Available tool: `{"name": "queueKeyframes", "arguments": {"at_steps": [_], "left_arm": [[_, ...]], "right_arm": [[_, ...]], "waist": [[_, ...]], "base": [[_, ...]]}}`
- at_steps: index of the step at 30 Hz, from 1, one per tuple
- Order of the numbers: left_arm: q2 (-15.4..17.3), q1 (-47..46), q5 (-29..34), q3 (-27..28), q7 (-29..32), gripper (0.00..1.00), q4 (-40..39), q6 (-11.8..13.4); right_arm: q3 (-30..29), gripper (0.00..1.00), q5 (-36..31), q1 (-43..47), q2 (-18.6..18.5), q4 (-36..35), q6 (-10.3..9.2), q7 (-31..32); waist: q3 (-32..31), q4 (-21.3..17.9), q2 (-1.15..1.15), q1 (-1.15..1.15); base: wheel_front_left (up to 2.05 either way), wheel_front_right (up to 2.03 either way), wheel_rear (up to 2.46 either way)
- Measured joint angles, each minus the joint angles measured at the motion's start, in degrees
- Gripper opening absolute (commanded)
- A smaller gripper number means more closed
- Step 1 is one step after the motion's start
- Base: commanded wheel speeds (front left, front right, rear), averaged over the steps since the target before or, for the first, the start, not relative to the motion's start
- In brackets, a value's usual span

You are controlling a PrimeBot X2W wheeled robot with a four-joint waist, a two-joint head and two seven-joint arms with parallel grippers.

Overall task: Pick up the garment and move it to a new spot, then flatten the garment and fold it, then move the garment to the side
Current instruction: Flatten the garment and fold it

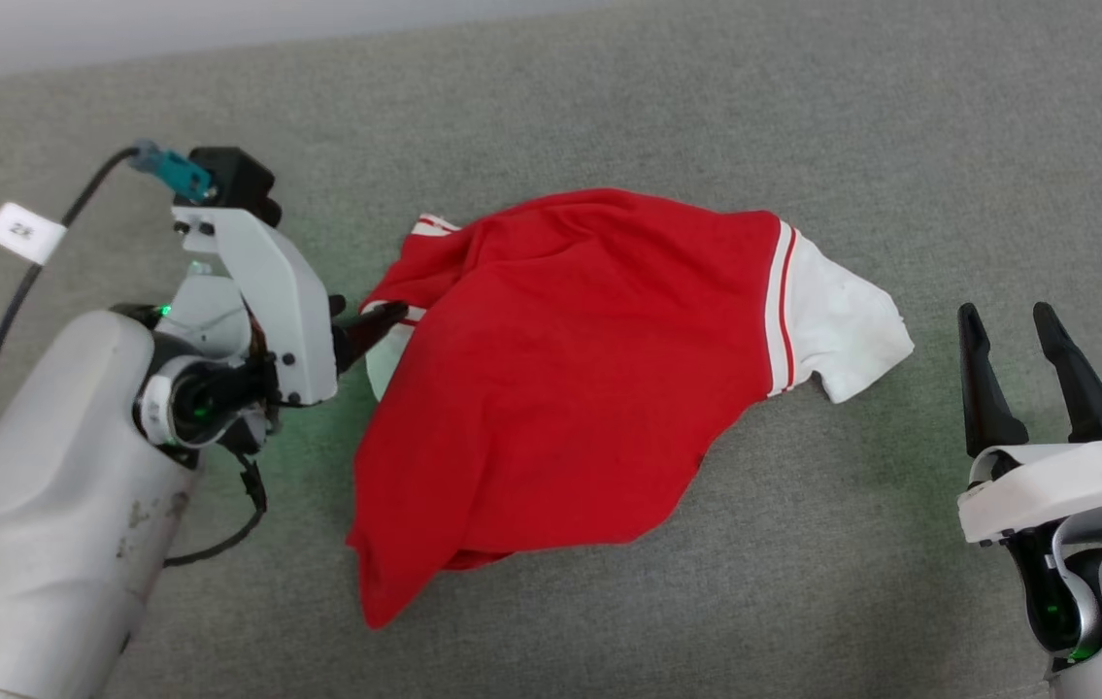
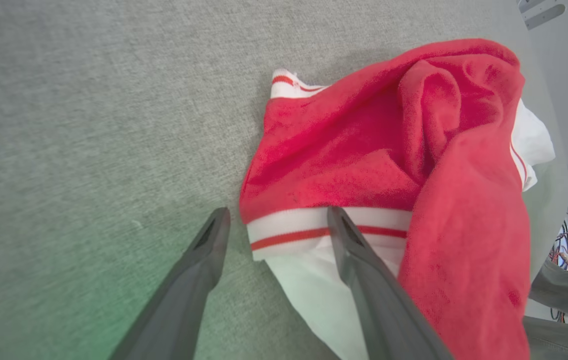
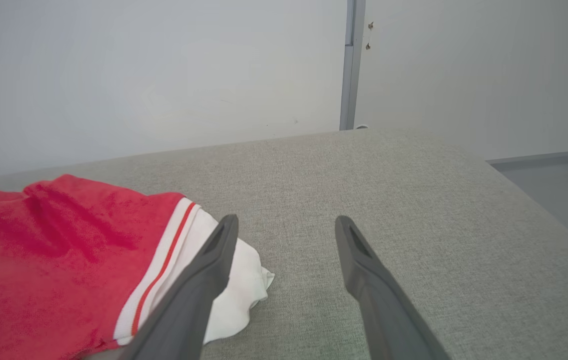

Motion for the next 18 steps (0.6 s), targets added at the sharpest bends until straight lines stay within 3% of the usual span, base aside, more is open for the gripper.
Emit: {"name": "queueKeyframes", "arguments": {"at_steps": [8,9,10,18], "left_arm": [[-0.24,-0.49,2.36,-2.16,-1.30,1.00,1.85,-0.91],[-0.32,-0.65,2.59,-2.30,-1.72,0.60,2.23,-1.02],[-0.43,-0.73,2.61,-2.34,-2.13,0.00,2.75,-1.09],[-0.51,-1.58,2.29,-2.45,-3.76,0.00,5.32,-2.36]], "right_arm": [[1.33,1.00,0.70,-1.42,0.43,2.01,0.01,-0.87],[1.38,1.00,0.76,-1.54,0.44,2.32,0.00,-1.04],[1.42,1.00,0.78,-1.81,0.44,2.55,0.00,-1.09],[1.08,1.00,1.07,-2.19,0.18,3.91,0.00,-1.70]], "waist": [[2.13,-0.74,0.00,0.00],[2.27,-0.76,0.00,0.00],[2.37,-0.74,0.00,0.00],[1.56,0.38,0.00,0.00]], "base": [[0.00,0.00,0.00],[0.00,0.00,0.00],[0.00,0.00,0.00],[0.00,0.00,0.00]]}}
